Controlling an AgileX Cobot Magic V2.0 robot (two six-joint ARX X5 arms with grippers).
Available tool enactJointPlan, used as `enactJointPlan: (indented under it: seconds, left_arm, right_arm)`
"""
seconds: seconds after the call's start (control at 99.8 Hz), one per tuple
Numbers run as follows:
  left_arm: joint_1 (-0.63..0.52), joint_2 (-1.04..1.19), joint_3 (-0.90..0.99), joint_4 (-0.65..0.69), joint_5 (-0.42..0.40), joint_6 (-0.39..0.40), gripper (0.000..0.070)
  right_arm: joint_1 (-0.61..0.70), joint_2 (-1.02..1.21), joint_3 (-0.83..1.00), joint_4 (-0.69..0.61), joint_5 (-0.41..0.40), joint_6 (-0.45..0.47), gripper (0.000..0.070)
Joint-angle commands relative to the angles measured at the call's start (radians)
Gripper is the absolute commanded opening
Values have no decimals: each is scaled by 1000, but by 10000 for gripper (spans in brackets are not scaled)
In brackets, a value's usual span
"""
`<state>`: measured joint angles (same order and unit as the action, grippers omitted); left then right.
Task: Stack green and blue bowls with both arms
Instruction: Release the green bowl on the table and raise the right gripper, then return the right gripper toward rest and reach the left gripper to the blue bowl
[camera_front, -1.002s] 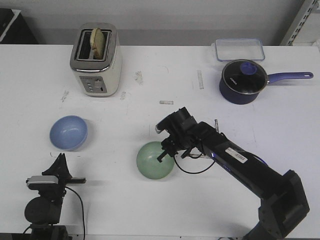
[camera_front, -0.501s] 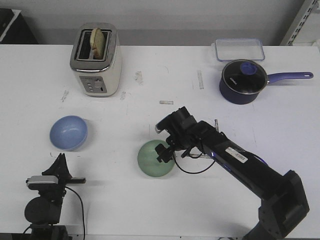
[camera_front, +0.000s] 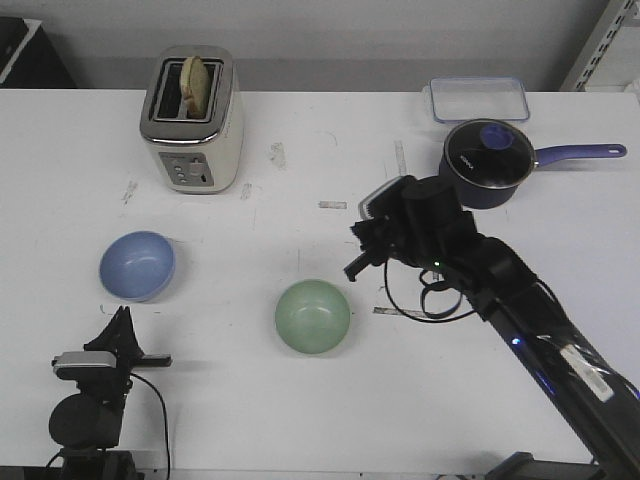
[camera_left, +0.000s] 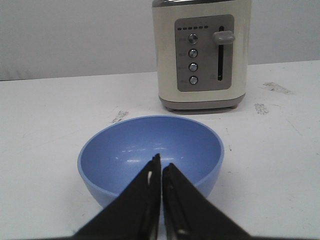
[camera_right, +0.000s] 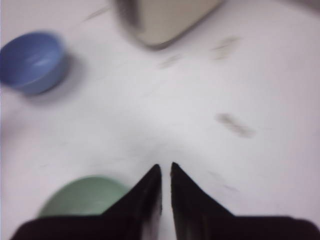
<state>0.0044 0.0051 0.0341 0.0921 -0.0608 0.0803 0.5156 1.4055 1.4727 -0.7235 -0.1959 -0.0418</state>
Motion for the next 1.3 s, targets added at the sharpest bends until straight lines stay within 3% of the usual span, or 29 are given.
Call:
enactJointPlan:
  seconds: [0.0,0.19,0.511,0.671,0.872,1.022,1.162,1.202,1.292]
  left_arm:
    - [0,-2,-21,14,1,3,2]
    - [0,-2,-21,14,0,-24,2]
    - [0,-2,-21,14,0,-71,2]
    - [0,-2,-19,22,0,-81,2]
    - [0,-2,43,22,1,-176,2]
    - [0,14,169,-6,-2,-179,2]
    - [0,125,384,-144,-2,-167,7]
    - [0,172,454,-184,-2,-167,28]
    - [0,291,613,-266,-2,-167,149]
  right_arm:
    - [-20,-32,15,-27,70,26,0]
    - [-134,-209,-146,0,118,26,0]
    - [-279,-616,-737,311,118,13,0]
    - [-294,-774,-930,397,119,15,0]
    - [-293,-837,-967,409,118,18,0]
    - [-293,-834,-967,418,118,18,0]
    - [-293,-835,-967,430,118,18,0]
    - [-293,-835,-967,432,118,18,0]
    - [-293,-834,-967,433,118,15,0]
